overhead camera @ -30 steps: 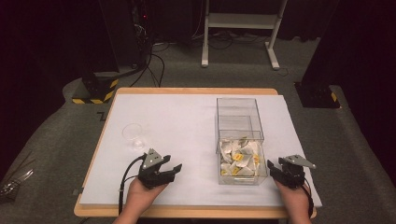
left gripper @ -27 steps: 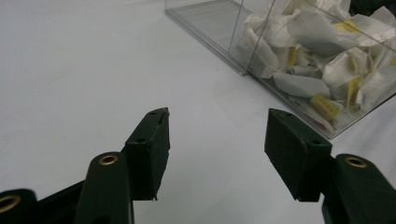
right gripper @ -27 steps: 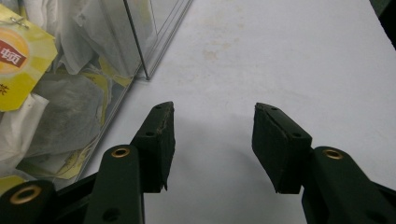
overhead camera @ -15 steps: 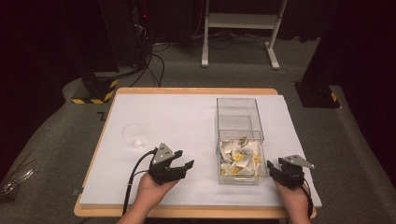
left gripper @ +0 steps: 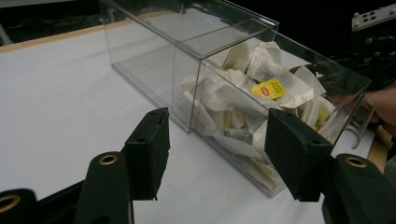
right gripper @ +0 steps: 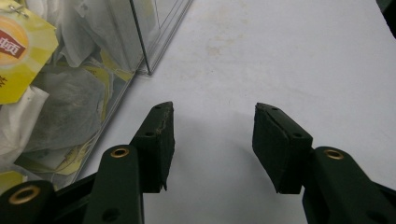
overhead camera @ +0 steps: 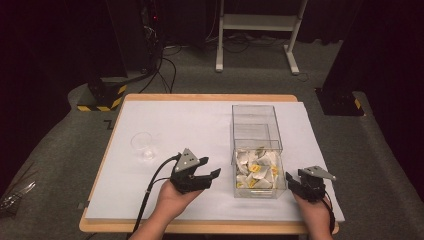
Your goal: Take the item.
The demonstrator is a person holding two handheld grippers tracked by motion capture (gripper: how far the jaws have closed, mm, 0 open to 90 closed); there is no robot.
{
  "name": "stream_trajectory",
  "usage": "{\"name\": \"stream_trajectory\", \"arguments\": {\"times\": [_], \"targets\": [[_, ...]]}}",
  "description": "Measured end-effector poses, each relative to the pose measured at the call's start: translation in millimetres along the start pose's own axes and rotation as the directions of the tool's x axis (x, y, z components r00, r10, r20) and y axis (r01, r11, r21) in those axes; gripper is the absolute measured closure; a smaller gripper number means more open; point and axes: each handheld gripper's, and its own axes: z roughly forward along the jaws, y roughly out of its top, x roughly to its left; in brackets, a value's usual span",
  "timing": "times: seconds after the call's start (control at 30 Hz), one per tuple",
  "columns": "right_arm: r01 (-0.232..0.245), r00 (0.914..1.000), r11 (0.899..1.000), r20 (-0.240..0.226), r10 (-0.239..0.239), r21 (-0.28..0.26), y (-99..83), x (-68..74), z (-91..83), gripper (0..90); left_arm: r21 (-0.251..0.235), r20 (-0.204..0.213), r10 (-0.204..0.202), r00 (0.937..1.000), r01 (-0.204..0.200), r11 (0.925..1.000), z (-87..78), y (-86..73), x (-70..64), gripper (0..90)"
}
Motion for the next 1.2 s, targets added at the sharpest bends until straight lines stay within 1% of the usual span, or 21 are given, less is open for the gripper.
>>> {"name": "stream_trajectory", "arguments": {"times": [0.03,0.07,0.33,0.47,0.5,0.53,0.57,0.67,0.7,0.73,0.77,0.8,0.83,0.87,0.9,0.93,1.0,1.1,1.2], "targets": [[0.000,1.0000,1.000,0.000,0.000,0.000,0.0,0.0,0.0,49.0,0.005,0.005,0.007,1.0000,-0.007,1.0000,0.7,1.2,-0.8,40.5],[0.000,1.0000,1.000,-0.001,0.000,0.000,0.0,0.0,0.0,49.0,0.029,0.007,0.051,0.9987,-0.051,0.9983,0.6,3.1,0.4,40.6],[0.001,1.0000,1.000,-0.002,-0.001,0.001,0.0,0.1,-0.1,49.0,0.029,0.041,0.078,0.9961,-0.079,0.9964,15.2,14.7,-14.5,40.6],[0.001,1.0000,1.000,-0.003,-0.001,-0.001,-0.1,0.2,-0.1,49.0,0.034,0.060,0.096,0.9936,-0.098,0.9946,24.4,19.8,-23.1,40.6],[0.001,1.0000,1.000,-0.003,-0.001,-0.001,-0.1,0.2,-0.1,49.0,0.034,0.060,0.096,0.9936,-0.098,0.9946,24.4,19.8,-23.1,40.8],[0.000,1.0000,1.000,-0.004,0.000,0.000,-0.1,0.3,-0.3,49.0,0.038,0.070,0.104,0.9922,-0.107,0.9936,29.5,21.5,-27.2,41.0],[0.000,1.0000,1.000,-0.004,0.000,0.000,-0.1,0.3,-0.3,49.0,0.038,0.070,0.104,0.9922,-0.107,0.9936,29.5,21.5,-27.2,41.3],[0.005,1.0000,1.000,-0.005,-0.005,-0.003,-0.2,0.0,-0.2,49.0,0.054,0.088,0.118,0.9892,-0.123,0.9910,41.2,23.7,-34.7,42.6],[0.005,1.0000,1.000,-0.005,-0.005,-0.003,-0.2,0.0,-0.2,49.0,0.054,0.088,0.118,0.9892,-0.123,0.9910,41.2,23.7,-34.7,43.0],[0.005,1.0000,1.000,-0.006,-0.005,-0.003,-0.2,0.1,-0.3,49.0,0.063,0.094,0.122,0.9881,-0.128,0.9898,46.6,24.4,-38.1,43.5],[0.005,1.0000,1.000,-0.006,-0.005,-0.003,-0.2,0.1,-0.3,49.0,0.063,0.094,0.122,0.9881,-0.128,0.9898,46.6,24.4,-38.1,44.0],[0.007,1.0000,1.000,-0.007,-0.007,-0.004,-0.2,-0.1,-0.3,49.0,0.070,0.103,0.123,0.9870,-0.131,0.9890,51.9,24.9,-41.3,44.6],[0.004,1.0000,1.000,-0.006,-0.004,-0.004,-0.3,0.1,-0.4,49.0,0.070,0.103,0.123,0.9870,-0.131,0.9890,51.9,24.9,-41.3,45.3],[0.004,1.0000,1.000,-0.008,-0.004,-0.004,-0.3,0.1,-0.5,49.0,0.079,0.108,0.129,0.9858,-0.137,0.9874,57.2,25.3,-44.1,45.7],[0.004,1.0000,1.000,-0.008,-0.004,-0.004,-0.3,0.1,-0.5,49.0,0.079,0.108,0.129,0.9858,-0.137,0.9874,57.2,25.3,-44.1,46.3],[0.003,1.0000,1.000,-0.008,-0.003,-0.004,-0.3,0.1,-0.5,49.0,0.083,0.106,0.138,0.9847,-0.147,0.9856,60.2,25.5,-45.5,46.3],[0.003,1.0000,1.000,-0.006,-0.003,-0.006,-0.4,0.3,-0.5,49.0,0.095,0.105,0.144,0.9840,-0.154,0.9835,66.3,25.5,-47.6,48.2],[0.003,1.0000,1.000,-0.006,-0.003,-0.006,-0.5,0.2,-0.7,49.0,0.101,0.103,0.151,0.9831,-0.161,0.9818,69.8,25.1,-48.4,50.0],[0.003,1.0000,1.000,-0.007,-0.003,-0.006,-0.5,0.2,-0.6,49.0,0.115,0.087,0.161,0.9831,-0.170,0.9786,75.9,23.4,-48.7,51.8]]}}
